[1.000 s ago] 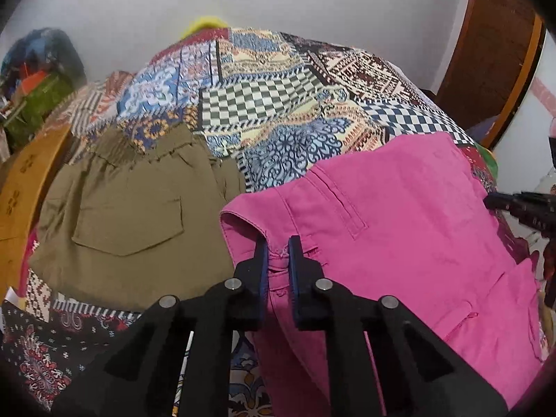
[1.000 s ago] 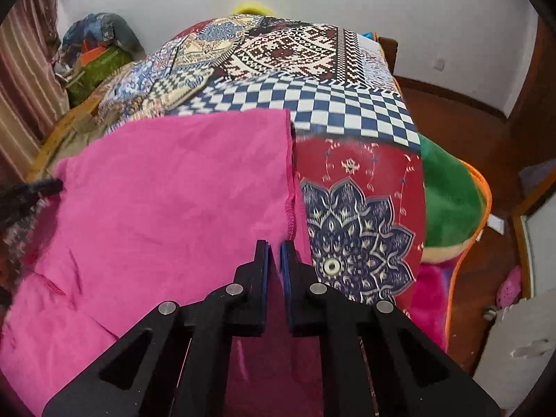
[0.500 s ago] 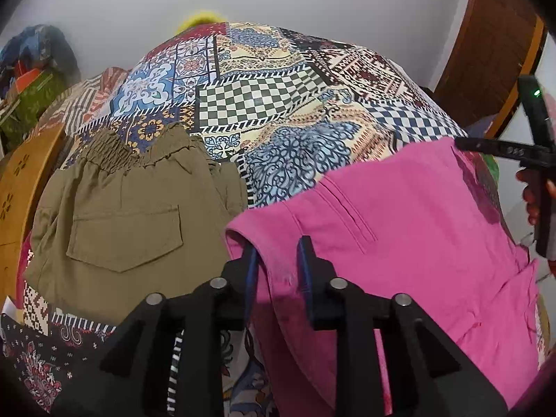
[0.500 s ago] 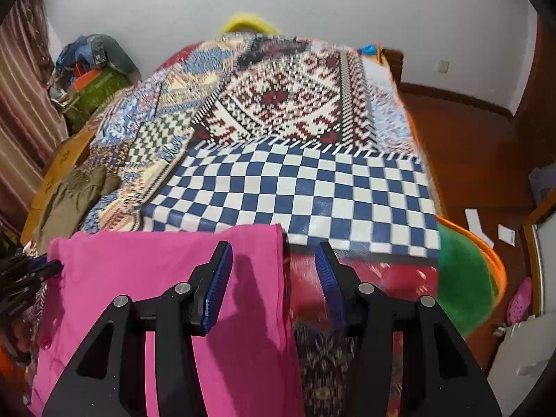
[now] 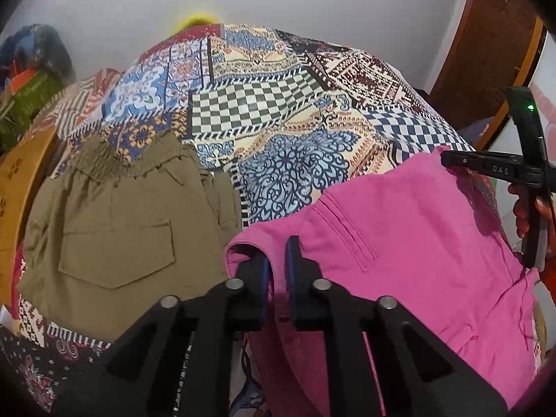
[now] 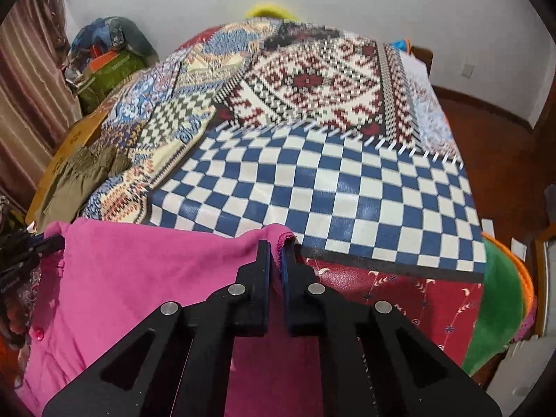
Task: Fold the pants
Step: 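Grasp the hem with the left gripper while the right gripper grasps the other hem, then lift both hems and fold them over toward the waistband, then release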
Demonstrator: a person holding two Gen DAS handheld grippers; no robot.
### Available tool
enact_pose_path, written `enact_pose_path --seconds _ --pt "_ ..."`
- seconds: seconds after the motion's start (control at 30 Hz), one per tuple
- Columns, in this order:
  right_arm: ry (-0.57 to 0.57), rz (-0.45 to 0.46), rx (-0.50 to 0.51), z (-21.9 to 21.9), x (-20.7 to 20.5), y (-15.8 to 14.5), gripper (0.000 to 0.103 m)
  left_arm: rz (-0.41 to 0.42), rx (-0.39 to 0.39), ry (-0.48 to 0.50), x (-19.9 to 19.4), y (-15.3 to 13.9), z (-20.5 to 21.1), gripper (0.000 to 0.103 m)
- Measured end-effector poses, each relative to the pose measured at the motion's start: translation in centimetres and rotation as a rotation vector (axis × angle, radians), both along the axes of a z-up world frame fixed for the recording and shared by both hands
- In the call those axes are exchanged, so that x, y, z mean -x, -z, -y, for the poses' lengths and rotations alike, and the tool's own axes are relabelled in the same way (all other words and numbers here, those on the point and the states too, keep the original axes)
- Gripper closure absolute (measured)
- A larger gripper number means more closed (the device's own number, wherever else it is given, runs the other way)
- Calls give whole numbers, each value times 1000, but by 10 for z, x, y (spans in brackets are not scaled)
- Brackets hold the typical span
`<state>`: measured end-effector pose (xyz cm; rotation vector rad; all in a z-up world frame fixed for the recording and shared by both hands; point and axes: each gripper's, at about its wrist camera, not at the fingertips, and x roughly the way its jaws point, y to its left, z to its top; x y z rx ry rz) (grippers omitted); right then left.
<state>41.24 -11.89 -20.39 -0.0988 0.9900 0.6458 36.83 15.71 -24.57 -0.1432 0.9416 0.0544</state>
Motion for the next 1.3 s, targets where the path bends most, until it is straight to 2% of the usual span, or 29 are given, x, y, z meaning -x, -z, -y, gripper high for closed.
enact_pose_path --seconds 0.23,0.47,0.7,1.07,1.3 --pt "59 74 -71 14 4 -36 99 66 13 -6 6 -30 -1 100" --pt "94 184 -154 28 18 -97 99 155 10 -14 14 -78 1 100" --pt "84 262 -230 41 56 -147 99 223 -7 14 39 -123 14 100" --pt "58 296 -267 61 127 -169 99 255 -26 75 96 -164 40 100" --pt "60 283 -279 78 169 -166 99 240 -53 123 136 -162 60 100"
